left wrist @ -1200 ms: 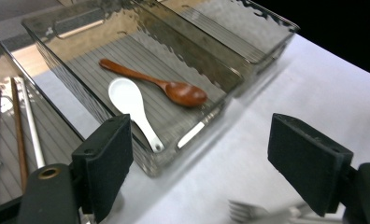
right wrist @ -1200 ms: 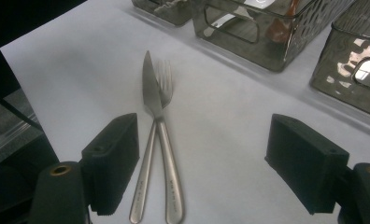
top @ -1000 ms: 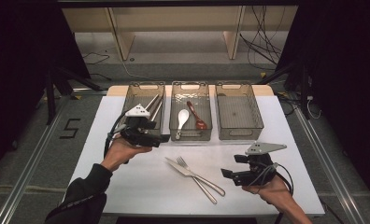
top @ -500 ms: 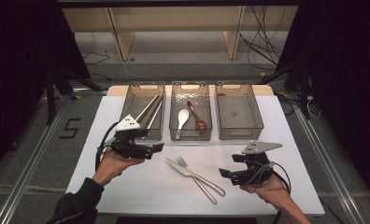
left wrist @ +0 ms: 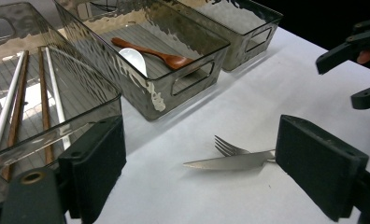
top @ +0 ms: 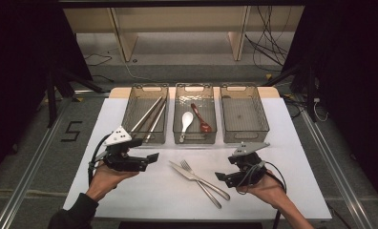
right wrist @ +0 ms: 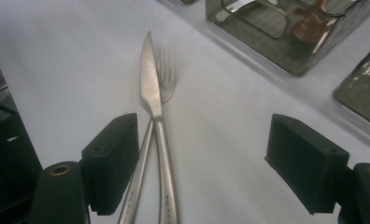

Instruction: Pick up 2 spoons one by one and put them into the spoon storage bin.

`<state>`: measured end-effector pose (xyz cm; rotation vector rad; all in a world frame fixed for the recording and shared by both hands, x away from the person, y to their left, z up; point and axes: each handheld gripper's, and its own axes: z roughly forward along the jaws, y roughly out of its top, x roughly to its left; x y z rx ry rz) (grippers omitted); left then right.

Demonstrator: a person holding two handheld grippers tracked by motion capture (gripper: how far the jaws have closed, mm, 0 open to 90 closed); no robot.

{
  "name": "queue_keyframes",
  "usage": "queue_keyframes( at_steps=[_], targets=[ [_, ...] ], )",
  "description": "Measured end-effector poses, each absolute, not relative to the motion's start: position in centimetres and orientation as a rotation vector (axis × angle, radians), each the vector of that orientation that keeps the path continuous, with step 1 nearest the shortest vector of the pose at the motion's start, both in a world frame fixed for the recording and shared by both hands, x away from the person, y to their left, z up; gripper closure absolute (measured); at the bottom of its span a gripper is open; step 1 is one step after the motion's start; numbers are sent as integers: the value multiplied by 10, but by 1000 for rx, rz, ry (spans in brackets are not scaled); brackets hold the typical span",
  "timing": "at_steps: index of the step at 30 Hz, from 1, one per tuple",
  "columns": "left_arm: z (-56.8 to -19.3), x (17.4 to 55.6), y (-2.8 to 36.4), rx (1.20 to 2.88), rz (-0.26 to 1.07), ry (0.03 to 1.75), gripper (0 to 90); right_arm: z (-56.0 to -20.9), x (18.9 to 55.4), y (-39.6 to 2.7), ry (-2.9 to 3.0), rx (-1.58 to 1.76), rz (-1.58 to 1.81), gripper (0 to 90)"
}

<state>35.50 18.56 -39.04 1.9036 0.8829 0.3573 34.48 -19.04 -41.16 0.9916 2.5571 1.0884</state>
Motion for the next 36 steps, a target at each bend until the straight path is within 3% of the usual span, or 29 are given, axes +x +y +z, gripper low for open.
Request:
queue_keyframes(
  at_steps=[36],
  targets=[
    [-401, 336, 199, 1874, 346, 908, 158, -438, 370, -150, 2722, 875, 794, 277]
  ],
)
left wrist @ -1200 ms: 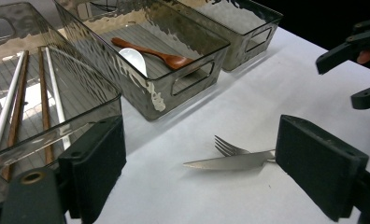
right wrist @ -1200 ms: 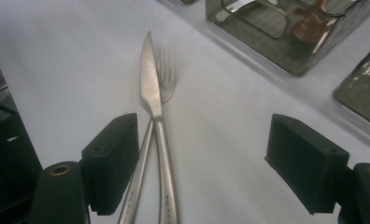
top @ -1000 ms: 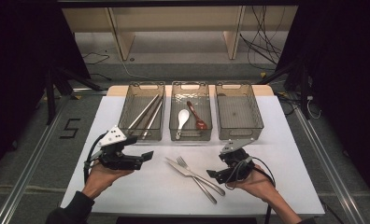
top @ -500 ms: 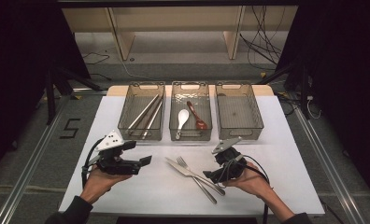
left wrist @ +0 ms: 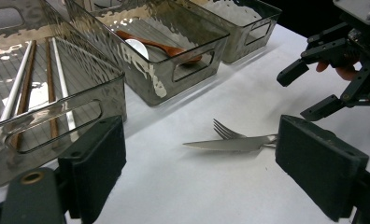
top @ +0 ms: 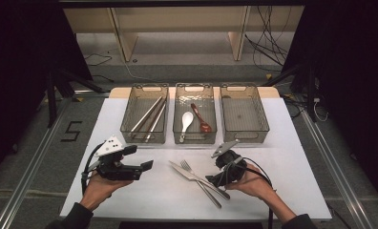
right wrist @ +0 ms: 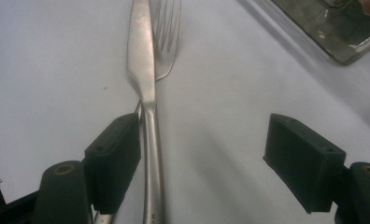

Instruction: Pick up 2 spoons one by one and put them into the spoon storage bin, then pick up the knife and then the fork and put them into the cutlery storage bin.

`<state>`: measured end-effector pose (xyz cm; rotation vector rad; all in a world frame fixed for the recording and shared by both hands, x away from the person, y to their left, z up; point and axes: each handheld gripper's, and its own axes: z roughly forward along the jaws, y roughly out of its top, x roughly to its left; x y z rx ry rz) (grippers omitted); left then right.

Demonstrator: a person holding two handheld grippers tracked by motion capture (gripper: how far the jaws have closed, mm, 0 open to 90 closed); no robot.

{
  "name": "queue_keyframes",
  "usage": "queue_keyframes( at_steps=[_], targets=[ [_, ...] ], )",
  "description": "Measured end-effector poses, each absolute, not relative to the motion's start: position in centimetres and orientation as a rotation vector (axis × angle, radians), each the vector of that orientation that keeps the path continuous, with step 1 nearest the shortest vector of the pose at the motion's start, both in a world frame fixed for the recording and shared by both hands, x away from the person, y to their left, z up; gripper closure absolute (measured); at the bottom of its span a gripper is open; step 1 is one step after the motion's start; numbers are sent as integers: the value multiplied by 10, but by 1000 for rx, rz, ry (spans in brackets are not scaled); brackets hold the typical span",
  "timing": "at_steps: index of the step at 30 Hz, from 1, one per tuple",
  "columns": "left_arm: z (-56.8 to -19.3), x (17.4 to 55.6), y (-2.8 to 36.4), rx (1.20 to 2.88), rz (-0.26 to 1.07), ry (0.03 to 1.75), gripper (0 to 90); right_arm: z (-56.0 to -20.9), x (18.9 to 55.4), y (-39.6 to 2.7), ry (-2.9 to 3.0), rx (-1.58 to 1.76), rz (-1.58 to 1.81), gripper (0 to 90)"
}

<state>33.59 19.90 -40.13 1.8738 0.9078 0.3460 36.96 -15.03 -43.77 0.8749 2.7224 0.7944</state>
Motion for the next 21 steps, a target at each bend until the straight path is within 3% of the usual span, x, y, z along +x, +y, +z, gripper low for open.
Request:
queue_keyframes(
  at_steps=[21],
  targets=[
    [-405, 334, 198, 1916, 370, 881, 154, -451, 373, -138, 2806, 831, 647, 403]
  ],
)
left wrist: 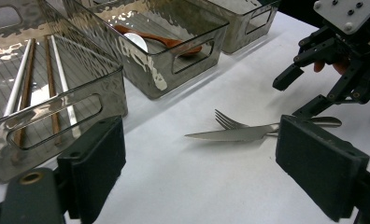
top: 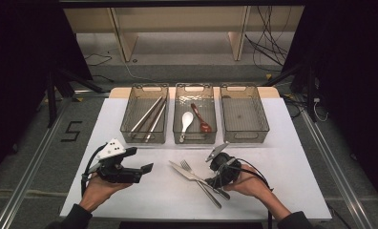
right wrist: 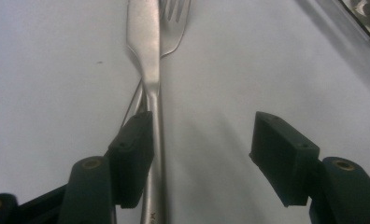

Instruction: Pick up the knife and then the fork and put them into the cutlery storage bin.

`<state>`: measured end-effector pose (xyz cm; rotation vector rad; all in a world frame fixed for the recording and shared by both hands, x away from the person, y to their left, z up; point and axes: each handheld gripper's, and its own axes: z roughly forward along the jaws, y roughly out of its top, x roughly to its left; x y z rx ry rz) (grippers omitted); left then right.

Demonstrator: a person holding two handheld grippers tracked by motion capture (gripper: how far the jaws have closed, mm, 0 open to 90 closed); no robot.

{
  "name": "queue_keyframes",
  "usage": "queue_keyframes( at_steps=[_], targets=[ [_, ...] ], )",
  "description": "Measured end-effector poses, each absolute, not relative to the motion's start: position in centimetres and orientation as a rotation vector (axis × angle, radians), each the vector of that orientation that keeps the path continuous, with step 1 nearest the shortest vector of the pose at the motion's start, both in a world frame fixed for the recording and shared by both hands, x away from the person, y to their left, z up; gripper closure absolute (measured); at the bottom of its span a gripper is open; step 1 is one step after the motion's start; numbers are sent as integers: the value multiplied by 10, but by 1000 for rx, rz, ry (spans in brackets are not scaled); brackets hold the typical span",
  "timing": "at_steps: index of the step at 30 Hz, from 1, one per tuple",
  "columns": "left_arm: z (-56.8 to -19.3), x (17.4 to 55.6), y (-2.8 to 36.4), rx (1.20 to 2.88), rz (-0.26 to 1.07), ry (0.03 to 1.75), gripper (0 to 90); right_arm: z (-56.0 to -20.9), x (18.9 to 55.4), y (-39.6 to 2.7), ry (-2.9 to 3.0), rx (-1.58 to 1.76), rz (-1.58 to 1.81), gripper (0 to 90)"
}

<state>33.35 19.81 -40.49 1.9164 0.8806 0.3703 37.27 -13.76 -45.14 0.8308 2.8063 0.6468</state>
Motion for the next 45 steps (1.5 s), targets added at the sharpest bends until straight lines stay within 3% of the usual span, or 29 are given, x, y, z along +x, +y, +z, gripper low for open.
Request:
queue_keyframes(
  at_steps=[26, 45],
  targets=[
    [-408, 333, 193, 1937, 352, 866, 155, -463, 373, -117, 2897, 746, 548, 591],
    [-408, 332, 192, 1947, 350, 859, 157, -462, 374, -110, 2916, 761, 496, 780]
  ],
)
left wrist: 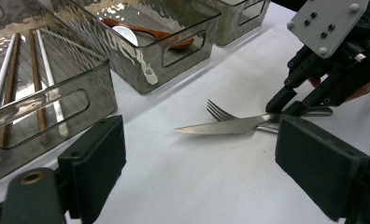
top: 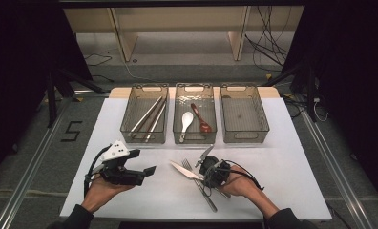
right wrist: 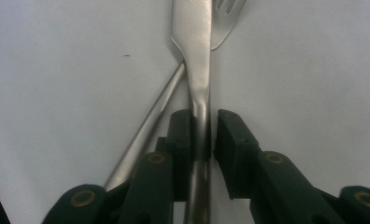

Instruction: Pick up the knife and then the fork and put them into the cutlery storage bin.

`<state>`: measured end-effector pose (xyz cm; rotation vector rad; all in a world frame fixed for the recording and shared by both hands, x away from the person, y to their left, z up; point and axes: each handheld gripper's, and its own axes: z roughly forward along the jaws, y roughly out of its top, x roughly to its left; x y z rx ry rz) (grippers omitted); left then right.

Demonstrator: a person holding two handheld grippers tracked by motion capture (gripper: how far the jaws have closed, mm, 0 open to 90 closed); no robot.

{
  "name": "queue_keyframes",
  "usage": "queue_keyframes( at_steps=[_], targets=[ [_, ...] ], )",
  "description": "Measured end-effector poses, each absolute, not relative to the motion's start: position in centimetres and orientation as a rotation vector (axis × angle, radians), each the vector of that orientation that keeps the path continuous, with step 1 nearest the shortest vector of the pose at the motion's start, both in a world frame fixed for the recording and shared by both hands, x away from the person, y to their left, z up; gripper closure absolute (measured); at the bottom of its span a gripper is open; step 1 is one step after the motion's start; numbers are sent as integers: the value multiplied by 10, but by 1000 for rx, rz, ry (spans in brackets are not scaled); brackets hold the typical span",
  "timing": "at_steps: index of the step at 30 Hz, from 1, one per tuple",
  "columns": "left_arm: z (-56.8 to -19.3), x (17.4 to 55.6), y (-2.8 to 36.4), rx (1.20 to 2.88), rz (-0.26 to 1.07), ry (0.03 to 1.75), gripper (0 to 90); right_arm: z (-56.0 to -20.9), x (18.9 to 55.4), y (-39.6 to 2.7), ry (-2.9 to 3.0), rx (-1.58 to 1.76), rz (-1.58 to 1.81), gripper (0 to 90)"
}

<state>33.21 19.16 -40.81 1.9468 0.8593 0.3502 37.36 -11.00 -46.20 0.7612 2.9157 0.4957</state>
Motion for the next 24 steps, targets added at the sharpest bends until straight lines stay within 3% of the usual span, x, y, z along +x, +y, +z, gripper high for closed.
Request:
queue_keyframes(
  at_steps=[24],
  targets=[
    [-408, 332, 191, 1953, 353, 857, 158, -461, 374, -107, 2917, 747, 464, 796]
  ],
)
